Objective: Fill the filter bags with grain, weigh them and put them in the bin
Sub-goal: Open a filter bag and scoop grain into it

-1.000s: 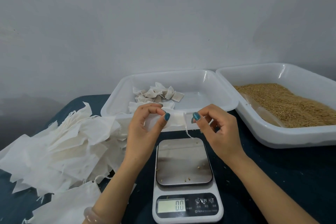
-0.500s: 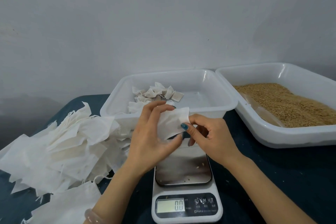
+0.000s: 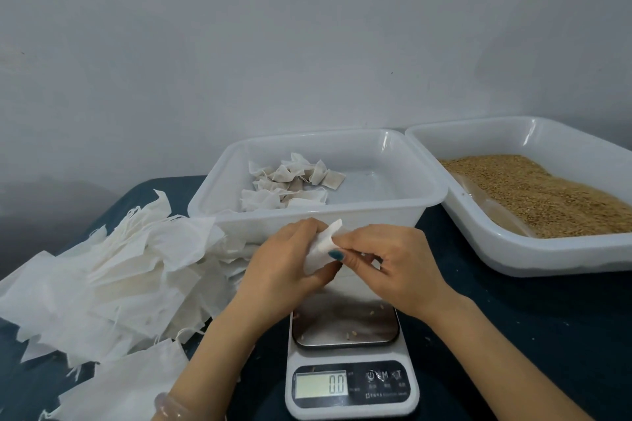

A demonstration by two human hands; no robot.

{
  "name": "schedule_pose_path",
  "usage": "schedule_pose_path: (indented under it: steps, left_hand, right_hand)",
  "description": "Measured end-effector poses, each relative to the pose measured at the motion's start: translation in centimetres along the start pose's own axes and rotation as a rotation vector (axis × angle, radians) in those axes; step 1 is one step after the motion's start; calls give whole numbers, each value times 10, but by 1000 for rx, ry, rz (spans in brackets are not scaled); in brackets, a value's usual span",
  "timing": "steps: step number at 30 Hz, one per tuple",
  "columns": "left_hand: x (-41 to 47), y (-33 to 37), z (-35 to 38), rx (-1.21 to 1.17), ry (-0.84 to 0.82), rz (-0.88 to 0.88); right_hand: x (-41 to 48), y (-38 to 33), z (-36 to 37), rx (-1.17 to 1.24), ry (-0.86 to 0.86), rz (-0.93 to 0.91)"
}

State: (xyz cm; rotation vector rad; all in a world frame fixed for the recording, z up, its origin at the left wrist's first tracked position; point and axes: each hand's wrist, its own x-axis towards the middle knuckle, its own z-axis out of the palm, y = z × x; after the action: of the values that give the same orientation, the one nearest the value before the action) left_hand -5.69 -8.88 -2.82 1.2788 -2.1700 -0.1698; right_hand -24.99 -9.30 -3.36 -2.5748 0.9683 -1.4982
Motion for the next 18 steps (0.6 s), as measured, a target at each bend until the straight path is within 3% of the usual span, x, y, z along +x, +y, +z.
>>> schedule_pose_path:
  steps: [7,10,14,18]
  left_hand:
    - [1,-4,1,-126,-22,-60]
    - [0,-6,3,-168,-13,-71]
    - [0,-6,6,-220,-33,-122]
    - [0,-7,9,-211,-36,-119]
  right_hand:
    - [3,-2,-2,-13,21,-69]
    - [9,0,-10,49,151,-22]
    - [23,17,-34,-63,326,329]
    - [31,62,-61,-339,75,656]
